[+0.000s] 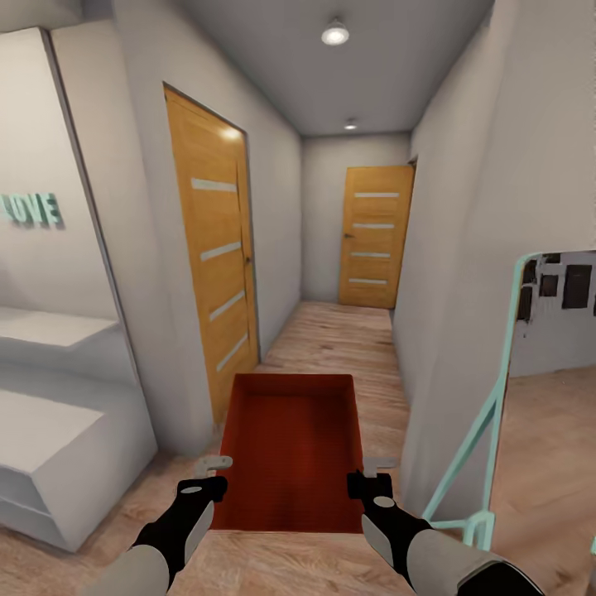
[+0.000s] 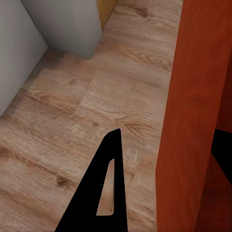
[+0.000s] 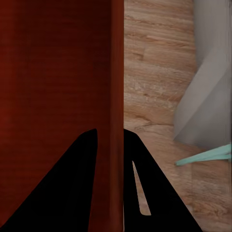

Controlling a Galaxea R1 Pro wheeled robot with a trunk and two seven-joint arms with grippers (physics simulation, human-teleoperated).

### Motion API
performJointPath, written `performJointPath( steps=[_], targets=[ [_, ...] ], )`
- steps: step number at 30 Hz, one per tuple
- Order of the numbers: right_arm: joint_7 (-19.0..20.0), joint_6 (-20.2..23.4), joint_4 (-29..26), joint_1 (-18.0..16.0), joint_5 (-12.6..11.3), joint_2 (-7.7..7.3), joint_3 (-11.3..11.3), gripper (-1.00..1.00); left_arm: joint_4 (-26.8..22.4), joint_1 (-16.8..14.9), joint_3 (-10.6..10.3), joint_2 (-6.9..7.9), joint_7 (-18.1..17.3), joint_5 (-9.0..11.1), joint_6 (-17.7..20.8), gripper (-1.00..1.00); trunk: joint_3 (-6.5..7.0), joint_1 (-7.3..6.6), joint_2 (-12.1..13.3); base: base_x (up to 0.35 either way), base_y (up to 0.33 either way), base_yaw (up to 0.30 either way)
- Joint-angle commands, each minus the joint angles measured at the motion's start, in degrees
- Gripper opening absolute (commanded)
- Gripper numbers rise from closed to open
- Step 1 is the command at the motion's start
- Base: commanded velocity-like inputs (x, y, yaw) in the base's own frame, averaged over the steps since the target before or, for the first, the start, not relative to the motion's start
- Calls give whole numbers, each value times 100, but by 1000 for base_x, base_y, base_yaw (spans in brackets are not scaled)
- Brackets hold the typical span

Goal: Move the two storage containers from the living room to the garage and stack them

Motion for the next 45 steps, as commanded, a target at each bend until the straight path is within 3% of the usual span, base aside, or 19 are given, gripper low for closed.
performJointPath(
  steps=[1, 10, 32, 45],
  targets=[
    [-12, -26, 3, -10, -40, 2, -36, -100, -15, 0, 42, -3, 5, -52, 38, -100, -11, 6, -10, 314, 188, -290],
    [-12, -21, 3, -11, -39, 2, -36, -100, -15, 0, 41, -3, 5, -52, 38, -100, -11, 6, -10, 314, 188, -255],
    [-15, -18, 3, -11, -40, 10, -36, -100, -15, 0, 43, -3, 5, -53, 38, -100, -9, 6, -10, 316, 140, -16],
    [-16, -21, 3, -11, -39, 11, -36, -100, -15, 0, 46, 2, 5, -53, 38, -100, 26, 6, -10, 319, 104, -260]
  ],
)
